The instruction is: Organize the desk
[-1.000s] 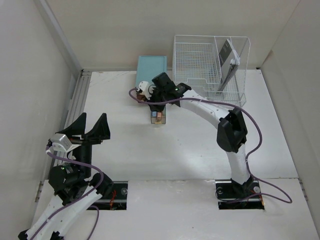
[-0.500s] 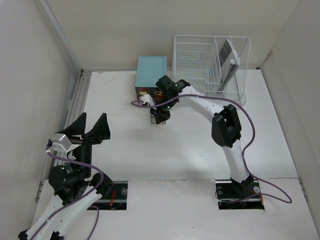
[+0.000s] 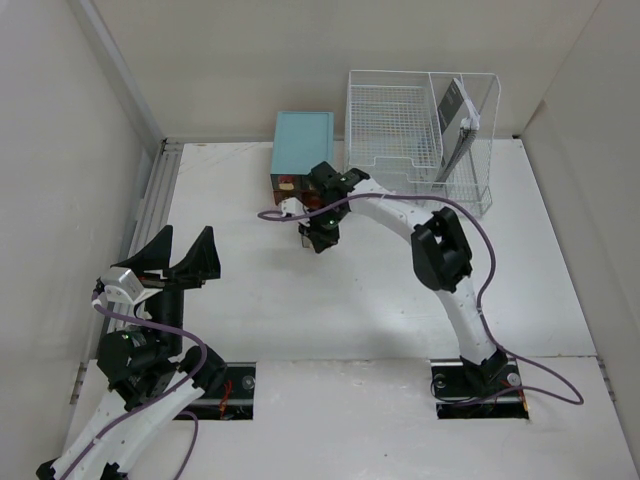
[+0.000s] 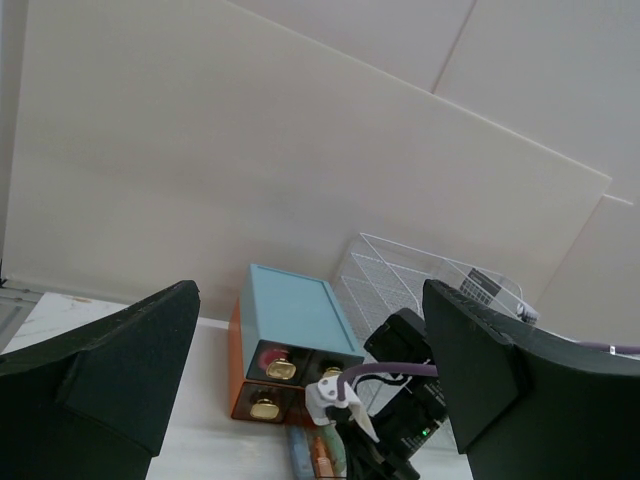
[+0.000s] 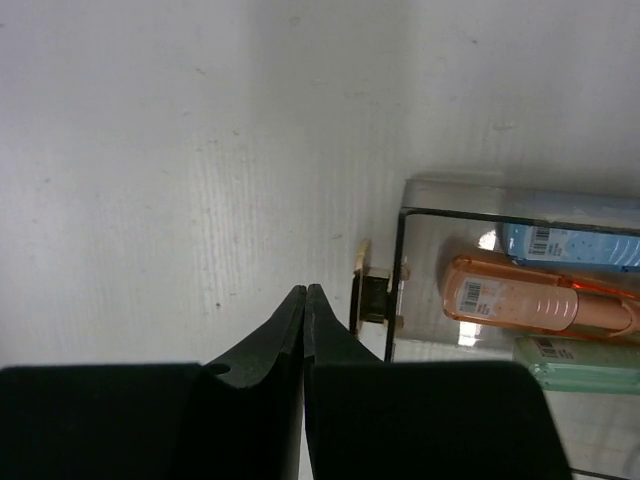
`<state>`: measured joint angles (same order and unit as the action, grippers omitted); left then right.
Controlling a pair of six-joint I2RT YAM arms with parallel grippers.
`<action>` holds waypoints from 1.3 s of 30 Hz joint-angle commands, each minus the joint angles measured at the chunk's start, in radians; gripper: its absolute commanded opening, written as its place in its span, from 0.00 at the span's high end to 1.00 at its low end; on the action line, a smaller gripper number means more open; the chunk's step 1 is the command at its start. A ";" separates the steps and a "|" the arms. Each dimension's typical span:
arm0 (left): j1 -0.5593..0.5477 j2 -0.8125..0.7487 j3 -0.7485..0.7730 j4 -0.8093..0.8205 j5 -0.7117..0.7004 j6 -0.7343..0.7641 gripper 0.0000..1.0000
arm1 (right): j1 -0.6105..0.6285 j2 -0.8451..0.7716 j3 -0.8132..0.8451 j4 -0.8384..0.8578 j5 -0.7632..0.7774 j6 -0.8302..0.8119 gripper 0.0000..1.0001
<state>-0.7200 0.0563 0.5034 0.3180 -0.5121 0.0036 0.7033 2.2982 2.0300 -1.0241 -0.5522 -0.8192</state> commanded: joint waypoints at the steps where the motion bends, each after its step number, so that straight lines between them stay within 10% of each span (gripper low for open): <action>1: -0.001 -0.003 -0.002 0.050 0.006 0.015 0.08 | 0.022 0.001 -0.010 0.111 0.089 0.080 0.97; 39: -0.001 0.007 -0.002 0.050 0.006 0.015 0.08 | 0.068 -0.042 -0.223 0.720 0.775 0.111 1.00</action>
<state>-0.7200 0.0563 0.5034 0.3180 -0.5121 0.0036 0.7609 2.2684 1.8030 -0.3836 0.1635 -0.6922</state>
